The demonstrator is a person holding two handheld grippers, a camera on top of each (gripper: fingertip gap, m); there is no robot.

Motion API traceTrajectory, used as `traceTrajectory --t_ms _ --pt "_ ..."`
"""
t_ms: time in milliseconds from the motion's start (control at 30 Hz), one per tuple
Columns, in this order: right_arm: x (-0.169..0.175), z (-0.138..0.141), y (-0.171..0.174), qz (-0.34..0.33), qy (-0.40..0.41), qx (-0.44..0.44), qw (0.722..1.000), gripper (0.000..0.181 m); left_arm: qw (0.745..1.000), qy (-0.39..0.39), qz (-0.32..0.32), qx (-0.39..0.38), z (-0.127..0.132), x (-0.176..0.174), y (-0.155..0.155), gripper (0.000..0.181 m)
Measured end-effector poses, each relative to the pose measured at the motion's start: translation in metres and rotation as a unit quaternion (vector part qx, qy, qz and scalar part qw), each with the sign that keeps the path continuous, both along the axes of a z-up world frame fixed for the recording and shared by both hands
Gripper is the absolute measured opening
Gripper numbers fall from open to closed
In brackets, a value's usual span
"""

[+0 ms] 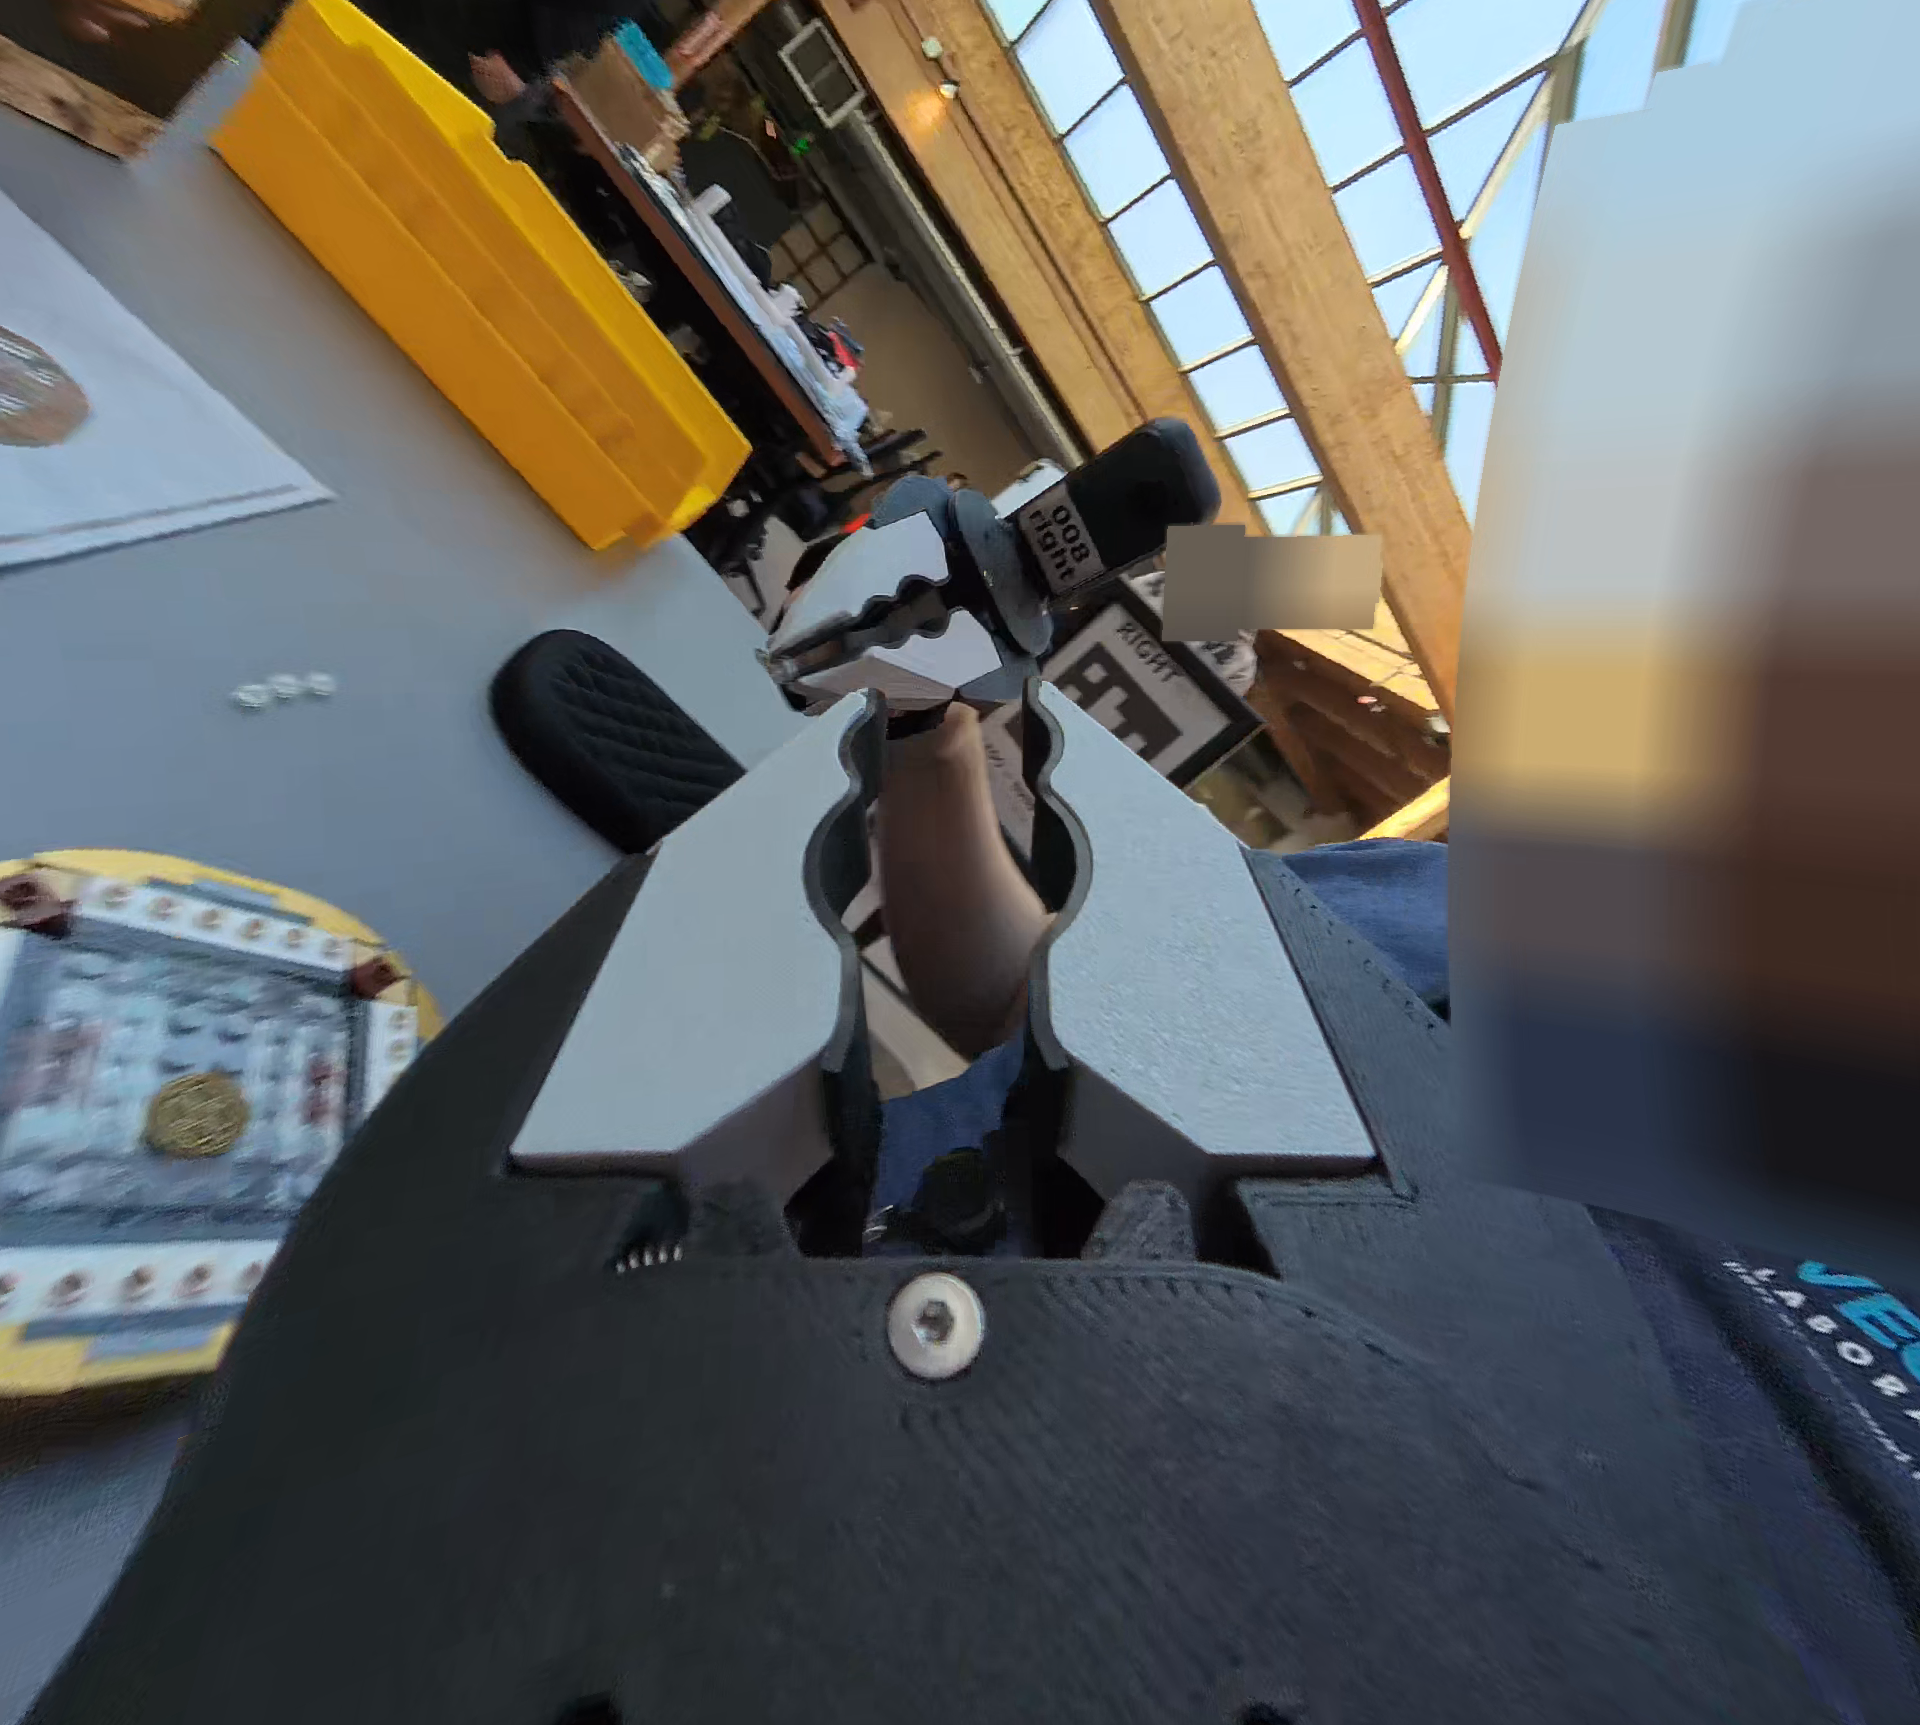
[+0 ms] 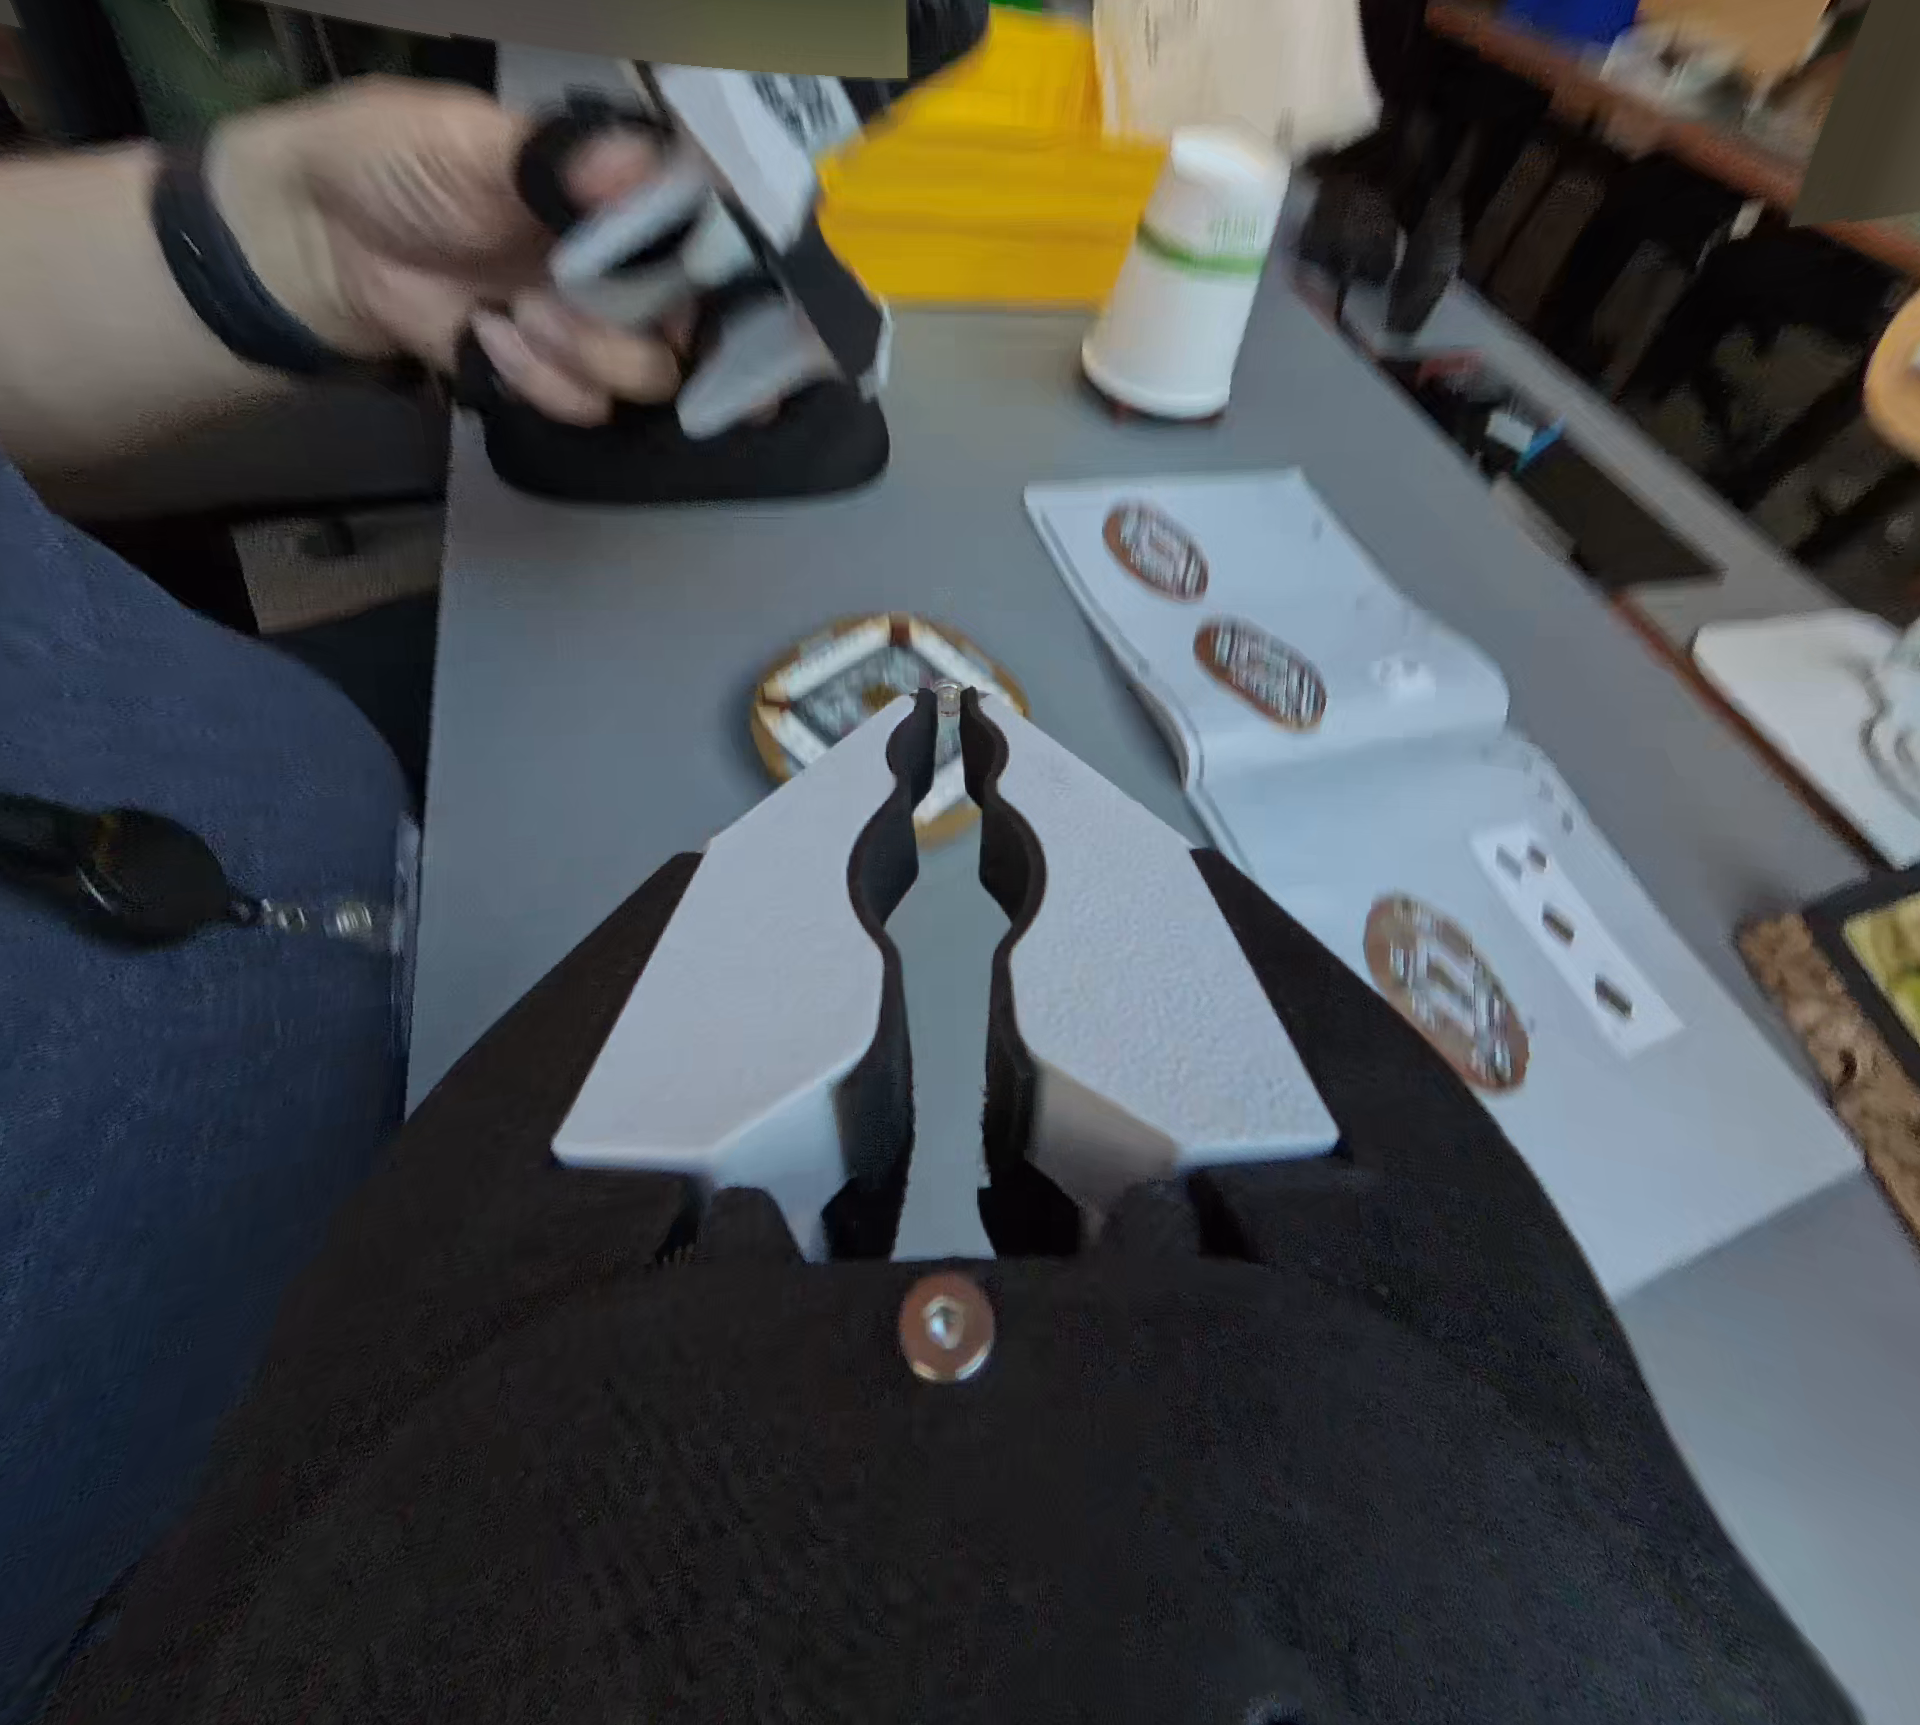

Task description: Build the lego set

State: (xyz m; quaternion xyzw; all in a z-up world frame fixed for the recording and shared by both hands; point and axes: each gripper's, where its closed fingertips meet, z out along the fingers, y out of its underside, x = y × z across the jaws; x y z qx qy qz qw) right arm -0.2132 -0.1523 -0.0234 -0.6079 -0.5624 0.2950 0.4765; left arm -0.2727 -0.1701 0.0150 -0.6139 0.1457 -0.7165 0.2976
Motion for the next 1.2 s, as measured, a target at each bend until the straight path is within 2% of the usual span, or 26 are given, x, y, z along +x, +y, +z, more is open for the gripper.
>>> traceTrajectory --t_ms 100,167,233,433,633,1200 --pt "0.032 -0.056 0.029 -0.050 -0.168 -0.052 0.983 0.003 0.995 0.073 0.061 0.043 -0.005 -0.031 0.009 0.028" --pt "0.043 -0.077 0.035 -0.055 -0.229 -0.088 0.968 0.004 0.987 0.110 0.096 0.064 -0.005 -0.052 0.012 0.028" --pt "0.046 -0.088 0.037 -0.054 -0.256 -0.133 0.956 0.004 0.979 0.141 0.126 0.079 -0.004 -0.070 0.014 0.028" --pt "0.047 -0.105 0.048 -0.057 -0.311 -0.151 0.937 0.004 0.964 0.196 0.158 0.086 -0.011 -0.102 0.009 0.028" --pt "0.050 -0.124 0.054 -0.066 -0.366 -0.147 0.917 0.004 0.967 0.177 0.165 0.085 -0.008 -0.114 0.006 0.027" --pt "0.045 -0.137 0.050 -0.052 -0.386 -0.158 0.908 0.004 0.970 0.168 0.153 0.091 -0.006 -0.122 0.000 0.027"
